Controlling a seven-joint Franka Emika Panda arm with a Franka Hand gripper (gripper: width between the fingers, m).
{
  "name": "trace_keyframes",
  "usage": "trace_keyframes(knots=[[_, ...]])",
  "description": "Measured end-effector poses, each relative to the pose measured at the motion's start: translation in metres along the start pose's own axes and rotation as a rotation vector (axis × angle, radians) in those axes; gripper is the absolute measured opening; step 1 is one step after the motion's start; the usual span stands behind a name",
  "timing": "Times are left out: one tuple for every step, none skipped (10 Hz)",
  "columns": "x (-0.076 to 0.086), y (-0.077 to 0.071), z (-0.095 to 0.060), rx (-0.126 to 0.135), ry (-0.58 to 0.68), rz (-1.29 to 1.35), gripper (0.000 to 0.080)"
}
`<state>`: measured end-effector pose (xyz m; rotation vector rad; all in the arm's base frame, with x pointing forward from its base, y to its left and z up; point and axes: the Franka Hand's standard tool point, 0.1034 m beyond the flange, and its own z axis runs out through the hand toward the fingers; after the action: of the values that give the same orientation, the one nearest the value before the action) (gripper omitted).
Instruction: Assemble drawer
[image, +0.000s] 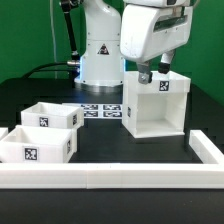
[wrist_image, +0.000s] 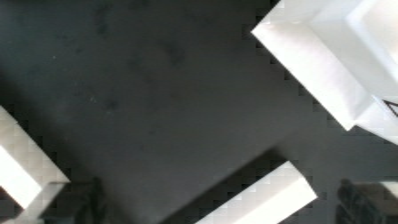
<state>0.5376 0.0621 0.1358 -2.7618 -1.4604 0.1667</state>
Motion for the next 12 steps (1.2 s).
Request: trace_keyframes(knots=[[0.0, 0.0, 0.0, 0.001, -0.002, 0.009, 0.065], [0.0, 0.0, 0.0, 0.001, -0.002, 0.009, 0.065], [0.0, 0.0, 0.0, 0.002, -0.002, 0.009, 0.065], [0.0, 0.0, 0.0, 0.002, -0.002, 0.009, 0.065], [-0.002, -0.003, -0.001, 0.001, -0.003, 0.049, 0.065], [-0.007, -0.01, -0.005, -0.002, -0.006, 0.1, 0.065], [-0.011, -0.018, -0.008, -0.006, -0.009, 0.132, 0.065], [-0.014, -0.028, -0.014, -0.013, -0.016, 0.196, 0.065], [-0.017, -0.035, -0.018, -0.013, -0.024, 0.243, 0.065], [-0.018, -0.038, -0.021, -0.014, -0.019, 0.274, 0.065], [-0.018, -0.037, -0.019, -0.012, -0.02, 0.274, 0.065], [-0.018, -0.038, -0.019, -0.01, -0.02, 0.342, 0.065]])
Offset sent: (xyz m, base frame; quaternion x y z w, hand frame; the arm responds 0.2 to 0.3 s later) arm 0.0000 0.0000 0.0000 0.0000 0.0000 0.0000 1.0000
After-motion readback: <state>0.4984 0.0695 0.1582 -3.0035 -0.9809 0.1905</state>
